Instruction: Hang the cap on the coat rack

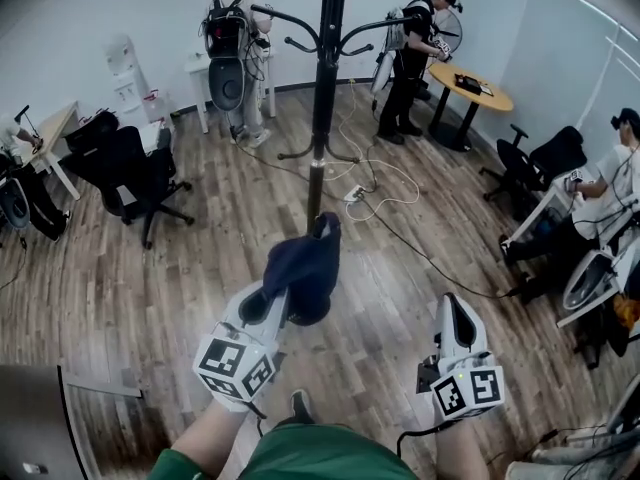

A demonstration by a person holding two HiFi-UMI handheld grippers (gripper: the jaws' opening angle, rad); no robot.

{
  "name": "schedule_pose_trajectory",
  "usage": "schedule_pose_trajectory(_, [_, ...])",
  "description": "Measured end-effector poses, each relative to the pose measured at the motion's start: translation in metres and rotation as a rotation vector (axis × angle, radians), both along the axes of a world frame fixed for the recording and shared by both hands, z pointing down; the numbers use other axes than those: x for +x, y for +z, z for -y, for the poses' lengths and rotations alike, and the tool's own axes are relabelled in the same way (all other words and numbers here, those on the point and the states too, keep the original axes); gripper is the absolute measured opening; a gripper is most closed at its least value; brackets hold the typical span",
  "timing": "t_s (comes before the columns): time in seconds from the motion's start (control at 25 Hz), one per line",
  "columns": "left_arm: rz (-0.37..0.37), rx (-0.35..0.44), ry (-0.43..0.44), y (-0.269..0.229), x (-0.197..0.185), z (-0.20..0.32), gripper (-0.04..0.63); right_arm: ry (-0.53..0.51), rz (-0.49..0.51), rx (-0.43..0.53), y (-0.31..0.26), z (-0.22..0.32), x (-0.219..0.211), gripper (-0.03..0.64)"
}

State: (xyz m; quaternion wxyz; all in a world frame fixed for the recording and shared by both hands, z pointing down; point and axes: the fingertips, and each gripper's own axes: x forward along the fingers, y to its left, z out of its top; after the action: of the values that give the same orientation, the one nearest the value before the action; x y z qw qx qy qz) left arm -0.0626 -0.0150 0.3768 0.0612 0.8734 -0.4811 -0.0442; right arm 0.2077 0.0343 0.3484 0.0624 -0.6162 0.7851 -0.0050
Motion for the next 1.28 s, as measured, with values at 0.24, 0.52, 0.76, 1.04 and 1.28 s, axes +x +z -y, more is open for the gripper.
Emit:
schedule_pose_trajectory(0.24, [-0.004,0.005,0.019,0.006,-0.016,0.042,0.038,0.033,-0.009,-0.023,0.004,0.034,-0.013,0.002])
schedule_pose_trajectory(0.52, [-0.009,-0.028,0.022,0.022,-0.035,0.075,0.038,0.051,0.006,-0.05,0.018,0.067,-0.027,0.002])
schedule_pose_trajectory(0.76, [-0.003,-0.028,-0.021,0.019,-0.058,0.09,0.038,0.02,0.016,-0.059,0.023,0.089,-0.043,0.002])
schedule_pose_trajectory(1.04, [0.007,-0.023,-0.09,0.019,-0.076,0.109,0.038,-0.049,0.034,-0.069,0.034,0.13,-0.057,0.002])
schedule_pose_trajectory(1.28, [0.016,-0.004,-0.174,0.009,-0.086,0.134,0.038,-0.129,0.047,-0.059,0.031,0.18,-0.064,0.002])
